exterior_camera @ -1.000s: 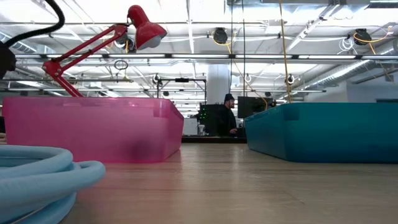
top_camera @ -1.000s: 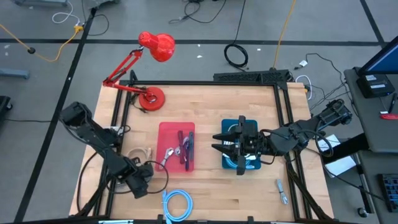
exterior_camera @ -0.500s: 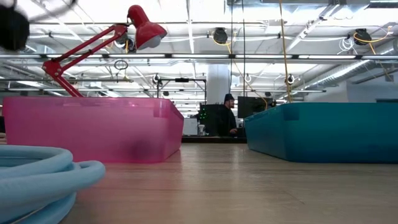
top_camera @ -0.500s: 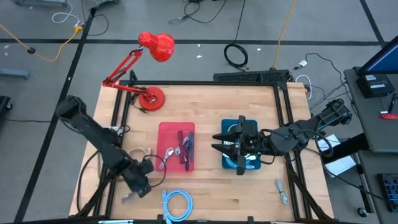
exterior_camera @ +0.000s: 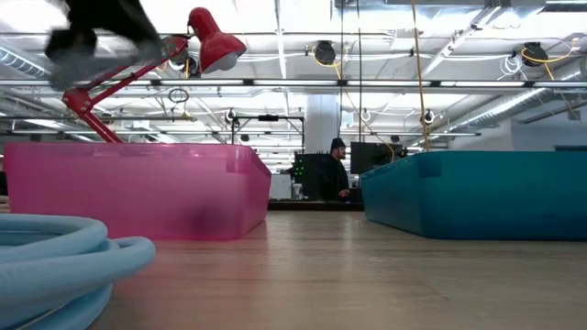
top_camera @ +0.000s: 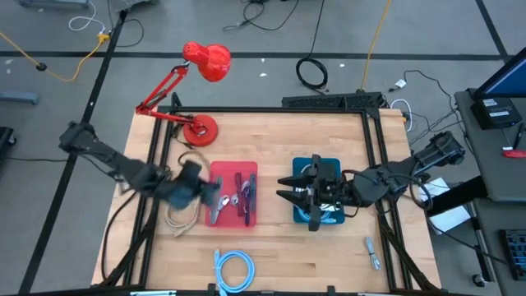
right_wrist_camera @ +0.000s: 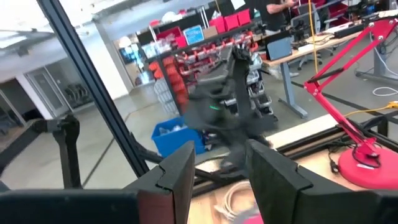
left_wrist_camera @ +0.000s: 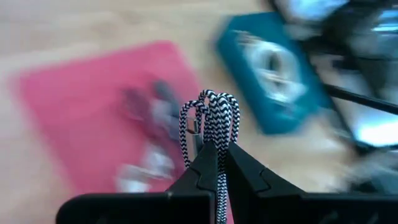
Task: Pick & Place USB Port
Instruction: Put the black and white charger cable into the red bin, then put the light brown HDMI cable into the blue bin
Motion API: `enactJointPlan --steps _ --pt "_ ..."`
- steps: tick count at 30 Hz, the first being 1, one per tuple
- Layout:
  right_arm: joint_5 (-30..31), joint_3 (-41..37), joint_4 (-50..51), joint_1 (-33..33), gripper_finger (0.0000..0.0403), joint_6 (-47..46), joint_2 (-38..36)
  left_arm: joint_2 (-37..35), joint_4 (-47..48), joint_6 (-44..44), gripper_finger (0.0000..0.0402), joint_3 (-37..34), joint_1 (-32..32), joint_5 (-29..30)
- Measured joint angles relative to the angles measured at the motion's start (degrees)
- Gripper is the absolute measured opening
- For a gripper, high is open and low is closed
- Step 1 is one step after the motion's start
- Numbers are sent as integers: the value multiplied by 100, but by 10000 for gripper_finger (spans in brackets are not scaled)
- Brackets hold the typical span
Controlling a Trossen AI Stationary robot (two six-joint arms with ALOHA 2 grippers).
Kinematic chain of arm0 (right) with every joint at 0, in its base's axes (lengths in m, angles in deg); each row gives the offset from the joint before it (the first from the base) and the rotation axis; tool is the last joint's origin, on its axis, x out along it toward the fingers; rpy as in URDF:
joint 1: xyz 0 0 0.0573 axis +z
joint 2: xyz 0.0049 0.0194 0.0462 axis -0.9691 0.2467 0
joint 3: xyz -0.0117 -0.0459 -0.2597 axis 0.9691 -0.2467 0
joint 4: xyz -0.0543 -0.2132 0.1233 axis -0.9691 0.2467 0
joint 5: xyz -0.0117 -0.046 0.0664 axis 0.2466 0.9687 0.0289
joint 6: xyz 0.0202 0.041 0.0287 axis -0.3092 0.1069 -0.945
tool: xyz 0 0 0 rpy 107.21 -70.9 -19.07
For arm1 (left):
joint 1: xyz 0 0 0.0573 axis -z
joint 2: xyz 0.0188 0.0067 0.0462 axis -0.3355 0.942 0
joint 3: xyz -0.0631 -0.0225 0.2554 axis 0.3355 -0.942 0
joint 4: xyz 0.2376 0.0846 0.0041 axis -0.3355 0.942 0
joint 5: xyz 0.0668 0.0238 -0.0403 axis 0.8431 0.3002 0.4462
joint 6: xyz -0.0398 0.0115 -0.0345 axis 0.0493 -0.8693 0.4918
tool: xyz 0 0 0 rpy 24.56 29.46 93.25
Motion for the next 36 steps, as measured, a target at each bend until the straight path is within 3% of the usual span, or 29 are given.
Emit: enactJointPlan --steps 5,11,18,27,31,36 --pt "-11 -199 -313 7 132 -17 4 413 510 -188 9 -8 -1409 -1104" --pt "-11 -199 -317 8 132 -105 4 1104 172 -345 9 -101 -2040 -2235" --pt "-13 -201 -326 83 132 -118 4 1774 202 -188 21 -111 -1989 -2562" --pt "-15 -201 -328 101 132 -129 4 1936 -60 -704 142 -109 -2002 -2695" --pt "-15 -201 -329 101 132 -130 4 1830 -509 -1090 168 -109 -2062 -2651" --pt "-15 -201 -331 101 132 -149 4 1405 -1736 -1940 173 -33 -2149 -2901"
